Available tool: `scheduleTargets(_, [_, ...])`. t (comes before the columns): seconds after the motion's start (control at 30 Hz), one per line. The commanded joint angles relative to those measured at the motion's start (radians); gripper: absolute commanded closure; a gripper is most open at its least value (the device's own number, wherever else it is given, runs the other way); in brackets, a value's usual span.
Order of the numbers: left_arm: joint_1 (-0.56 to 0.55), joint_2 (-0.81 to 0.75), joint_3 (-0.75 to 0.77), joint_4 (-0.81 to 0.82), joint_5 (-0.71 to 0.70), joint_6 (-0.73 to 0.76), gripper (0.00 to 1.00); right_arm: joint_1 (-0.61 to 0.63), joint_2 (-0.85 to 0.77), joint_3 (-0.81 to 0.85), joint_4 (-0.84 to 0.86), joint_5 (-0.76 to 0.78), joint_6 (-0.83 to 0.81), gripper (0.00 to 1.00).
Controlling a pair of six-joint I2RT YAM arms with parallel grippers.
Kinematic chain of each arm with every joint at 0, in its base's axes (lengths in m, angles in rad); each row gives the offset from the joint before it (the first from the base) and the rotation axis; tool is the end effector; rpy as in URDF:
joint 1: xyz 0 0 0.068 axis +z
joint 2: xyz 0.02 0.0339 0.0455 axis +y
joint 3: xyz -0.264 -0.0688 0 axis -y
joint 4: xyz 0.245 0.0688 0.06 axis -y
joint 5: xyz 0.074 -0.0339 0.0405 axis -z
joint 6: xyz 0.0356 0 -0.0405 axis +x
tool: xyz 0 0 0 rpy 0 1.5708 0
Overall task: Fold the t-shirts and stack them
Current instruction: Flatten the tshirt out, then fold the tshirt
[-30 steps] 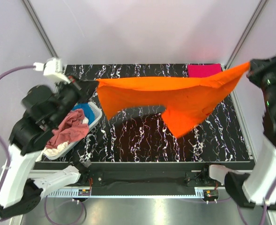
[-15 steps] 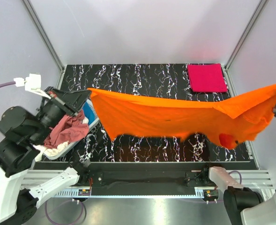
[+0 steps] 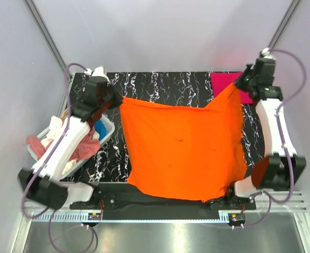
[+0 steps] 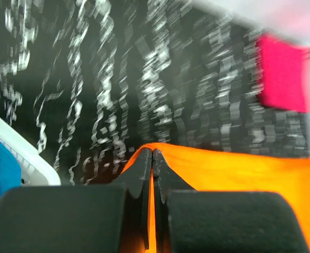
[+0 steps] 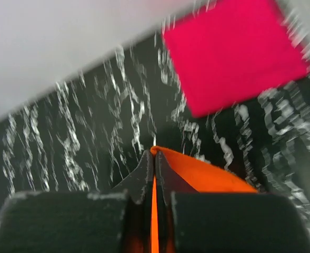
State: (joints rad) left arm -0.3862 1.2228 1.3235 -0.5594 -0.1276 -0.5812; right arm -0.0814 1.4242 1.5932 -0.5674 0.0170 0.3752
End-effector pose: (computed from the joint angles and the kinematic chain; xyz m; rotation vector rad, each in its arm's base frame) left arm 0.2478 -0.0959 0.3976 -0.2816 2.0398 -0.4783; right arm 0.3128 -0.0261 0.4325 0.4574 1.9195 0.1752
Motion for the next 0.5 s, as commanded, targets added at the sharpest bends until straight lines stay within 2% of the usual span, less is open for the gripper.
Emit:
scheduleTargets(0.0, [0.09, 0.13, -0.037, 0.179, 0.123, -0.014, 1.0, -0.003, 0.054, -0.128, 0.351, -0.208, 0.05, 1.0])
scheduleTargets(0.03, [0.125, 0.174, -0.03, 0.19, 0.161, -0.016, 1.0, -0.004, 0.088, -0.165, 0.448, -0.245, 0.073, 1.0])
scheduleTargets(0.13, [0.176, 0.392, 0.028, 0.217, 0.256, -0.006, 1.0, -0.004, 0.221, -0.168, 0.591, -0.391, 0.114, 1.0])
scheduleTargets(0.3, [0.253, 0.572, 0.132, 0.234, 0.374, -0.011, 1.0, -0.006, 0.392, -0.092, 0.577, -0.342, 0.137, 1.0])
scheduleTargets(0.47, [0.293, 0.704, 0.227, 0.233, 0.48, 0.003, 1.0, -0.021, 0.43, -0.084, 0.492, -0.278, 0.145, 1.0])
